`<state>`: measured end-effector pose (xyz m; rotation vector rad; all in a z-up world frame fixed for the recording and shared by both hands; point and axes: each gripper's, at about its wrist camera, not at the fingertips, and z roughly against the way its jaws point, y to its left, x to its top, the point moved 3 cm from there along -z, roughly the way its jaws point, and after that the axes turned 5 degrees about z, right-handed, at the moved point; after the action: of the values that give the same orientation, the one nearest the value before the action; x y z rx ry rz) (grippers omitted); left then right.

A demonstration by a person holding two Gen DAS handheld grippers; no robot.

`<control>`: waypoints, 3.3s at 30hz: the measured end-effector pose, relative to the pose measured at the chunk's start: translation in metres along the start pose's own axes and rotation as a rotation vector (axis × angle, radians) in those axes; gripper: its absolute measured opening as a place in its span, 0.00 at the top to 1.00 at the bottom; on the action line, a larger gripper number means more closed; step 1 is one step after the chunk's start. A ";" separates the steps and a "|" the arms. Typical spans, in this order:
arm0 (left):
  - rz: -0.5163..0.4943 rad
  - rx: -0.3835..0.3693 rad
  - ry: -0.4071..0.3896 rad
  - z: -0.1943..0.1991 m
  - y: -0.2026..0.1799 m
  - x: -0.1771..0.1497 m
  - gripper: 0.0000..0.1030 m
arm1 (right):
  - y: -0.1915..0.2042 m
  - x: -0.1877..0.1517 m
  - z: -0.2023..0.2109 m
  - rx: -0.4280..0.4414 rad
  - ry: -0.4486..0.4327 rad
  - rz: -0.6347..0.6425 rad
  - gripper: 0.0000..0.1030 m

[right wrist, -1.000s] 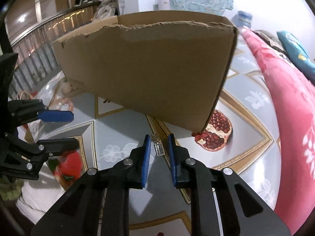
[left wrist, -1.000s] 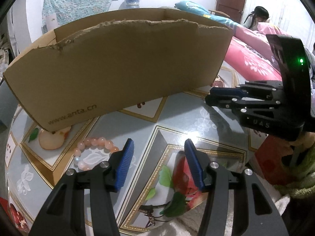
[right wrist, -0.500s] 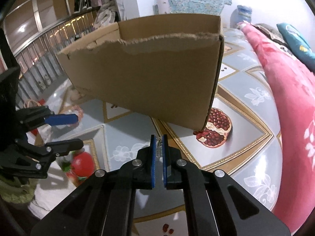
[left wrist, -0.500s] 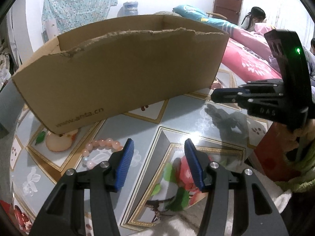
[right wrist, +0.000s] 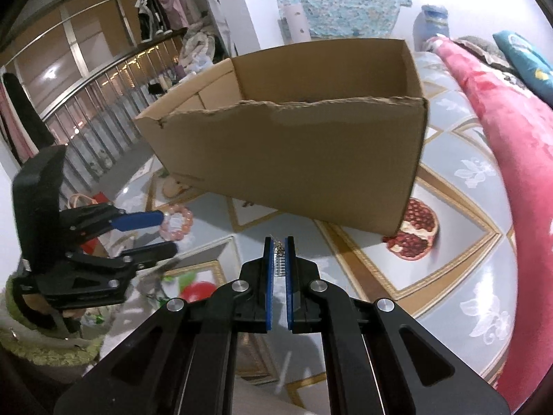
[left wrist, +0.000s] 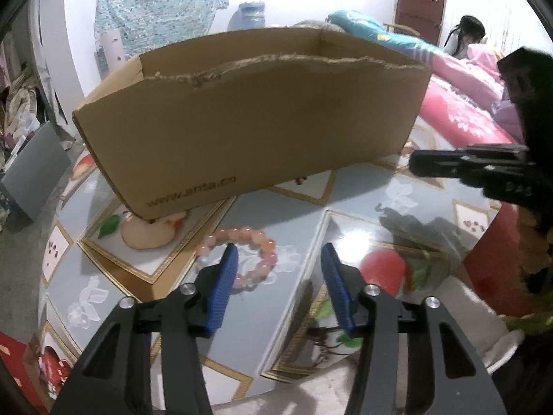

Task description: Organize jewelry

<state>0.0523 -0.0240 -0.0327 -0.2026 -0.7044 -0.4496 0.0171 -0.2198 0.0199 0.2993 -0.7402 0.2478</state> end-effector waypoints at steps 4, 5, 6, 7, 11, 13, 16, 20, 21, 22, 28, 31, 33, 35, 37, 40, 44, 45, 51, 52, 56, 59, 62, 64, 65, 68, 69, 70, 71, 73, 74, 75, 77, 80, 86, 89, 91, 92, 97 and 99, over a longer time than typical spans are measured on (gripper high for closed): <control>-0.038 0.035 0.048 -0.015 0.004 -0.001 0.62 | 0.007 0.006 -0.001 0.026 -0.008 -0.017 0.96; -0.045 0.036 0.048 -0.017 0.005 -0.001 0.62 | 0.009 0.008 0.000 0.031 -0.012 -0.022 0.96; -0.045 0.026 0.048 -0.017 0.006 0.001 0.63 | 0.010 0.010 0.002 0.035 -0.016 -0.024 0.96; -0.039 0.016 0.055 -0.017 0.008 0.003 0.64 | 0.011 0.013 0.004 0.038 -0.021 -0.025 0.96; -0.026 0.008 0.066 -0.018 0.016 0.008 0.91 | 0.014 0.025 0.016 0.042 -0.051 -0.029 0.96; -0.011 -0.001 0.072 -0.018 0.020 0.011 0.91 | 0.013 0.031 0.021 0.037 -0.067 -0.033 0.96; 0.022 -0.019 0.060 -0.009 0.026 0.015 0.91 | 0.009 0.040 0.031 0.028 -0.096 -0.045 0.96; 0.042 -0.027 0.010 0.022 0.031 0.026 0.91 | -0.001 0.058 0.044 0.022 -0.138 -0.073 0.96; 0.048 -0.036 -0.014 0.035 0.032 0.032 0.91 | -0.005 0.066 0.046 0.023 -0.150 -0.081 0.96; 0.054 -0.046 -0.030 0.044 0.033 0.037 0.91 | -0.008 0.071 0.047 0.024 -0.158 -0.085 0.96; 0.095 -0.161 -0.157 0.101 0.036 0.088 0.91 | -0.019 0.118 0.046 0.047 -0.193 -0.067 0.96; 0.086 -0.193 -0.218 0.115 0.038 0.115 0.91 | -0.020 0.141 0.039 0.069 -0.183 -0.046 0.96; 0.076 -0.192 -0.235 0.110 0.031 0.133 0.91 | -0.023 0.158 0.026 0.079 -0.145 -0.038 0.96; 0.064 -0.199 -0.227 0.095 0.028 0.150 0.91 | -0.029 0.172 0.009 0.085 -0.086 -0.041 0.96; 0.055 -0.199 -0.184 0.071 0.027 0.160 0.91 | -0.033 0.182 -0.013 0.115 -0.007 -0.052 0.96; 0.048 -0.206 -0.103 0.034 0.027 0.171 0.91 | -0.042 0.192 -0.052 0.131 0.127 -0.071 0.96; 0.044 -0.209 0.003 -0.013 0.023 0.176 0.91 | -0.046 0.195 -0.095 0.125 0.262 -0.072 0.96; 0.043 -0.208 0.028 -0.023 0.022 0.176 0.91 | -0.045 0.195 -0.107 0.109 0.297 -0.061 0.96; 0.032 -0.217 0.137 -0.051 0.012 0.161 0.85 | -0.047 0.188 -0.135 0.038 0.403 -0.018 0.90; 0.032 -0.214 0.138 -0.050 0.010 0.159 0.81 | -0.048 0.187 -0.136 0.036 0.405 -0.023 0.89; 0.052 -0.202 0.107 -0.042 0.014 0.156 0.69 | -0.053 0.187 -0.124 0.027 0.368 -0.033 0.87; 0.078 -0.193 0.062 -0.026 0.022 0.156 0.68 | -0.056 0.189 -0.108 0.024 0.327 -0.047 0.87; 0.112 -0.163 -0.013 0.003 0.039 0.159 0.62 | -0.059 0.195 -0.083 0.011 0.252 -0.054 0.84; 0.134 -0.129 -0.083 0.030 0.052 0.161 0.54 | -0.064 0.197 -0.054 -0.010 0.168 -0.069 0.79; 0.147 -0.100 -0.128 0.045 0.060 0.162 0.47 | -0.069 0.197 -0.034 -0.018 0.115 -0.086 0.73; 0.187 -0.008 -0.228 0.080 0.084 0.162 0.24 | -0.082 0.190 0.001 -0.047 0.027 -0.139 0.52; 0.205 0.028 -0.251 0.088 0.094 0.159 0.19 | -0.087 0.183 0.011 -0.061 0.008 -0.166 0.51; 0.217 0.045 -0.254 0.090 0.099 0.157 0.18 | -0.092 0.177 0.017 -0.066 0.001 -0.193 0.50; 0.241 0.062 -0.244 0.088 0.108 0.154 0.15 | -0.096 0.170 0.019 -0.064 0.002 -0.221 0.48; 0.301 0.071 -0.183 0.073 0.123 0.145 0.11 | -0.104 0.148 0.015 -0.044 0.040 -0.288 0.46; 0.323 0.069 -0.151 0.064 0.127 0.141 0.11 | -0.104 0.139 0.011 -0.036 0.062 -0.307 0.46; 0.356 0.064 -0.098 0.048 0.132 0.134 0.11 | -0.105 0.127 0.002 -0.028 0.101 -0.339 0.46; 0.399 0.052 -0.011 0.024 0.136 0.124 0.11 | -0.104 0.111 -0.016 -0.013 0.172 -0.356 0.45; 0.462 -0.038 0.043 0.003 0.133 0.114 0.11 | -0.097 0.095 -0.036 -0.008 0.249 -0.345 0.45; 0.502 -0.102 0.031 0.001 0.105 0.116 0.10 | -0.086 0.094 -0.042 -0.029 0.252 -0.343 0.40; 0.515 -0.108 0.040 0.006 0.096 0.111 0.10 | -0.088 0.091 -0.039 -0.052 0.239 -0.354 0.40; 0.508 -0.113 0.050 0.012 0.091 0.105 0.10 | -0.090 0.088 -0.034 -0.046 0.232 -0.367 0.40; 0.503 -0.117 0.050 0.016 0.087 0.102 0.10 | -0.091 0.087 -0.032 -0.041 0.229 -0.371 0.40; 0.492 -0.137 0.029 0.038 0.075 0.089 0.10 | -0.087 0.075 -0.007 -0.025 0.194 -0.362 0.40; 0.490 -0.136 0.037 0.042 0.070 0.084 0.10 | -0.088 0.067 -0.005 -0.013 0.189 -0.379 0.40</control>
<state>0.1167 0.0241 0.0522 -0.4805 -0.5632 -0.0311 0.0965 -0.2924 0.0474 0.3910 -0.4866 -0.0874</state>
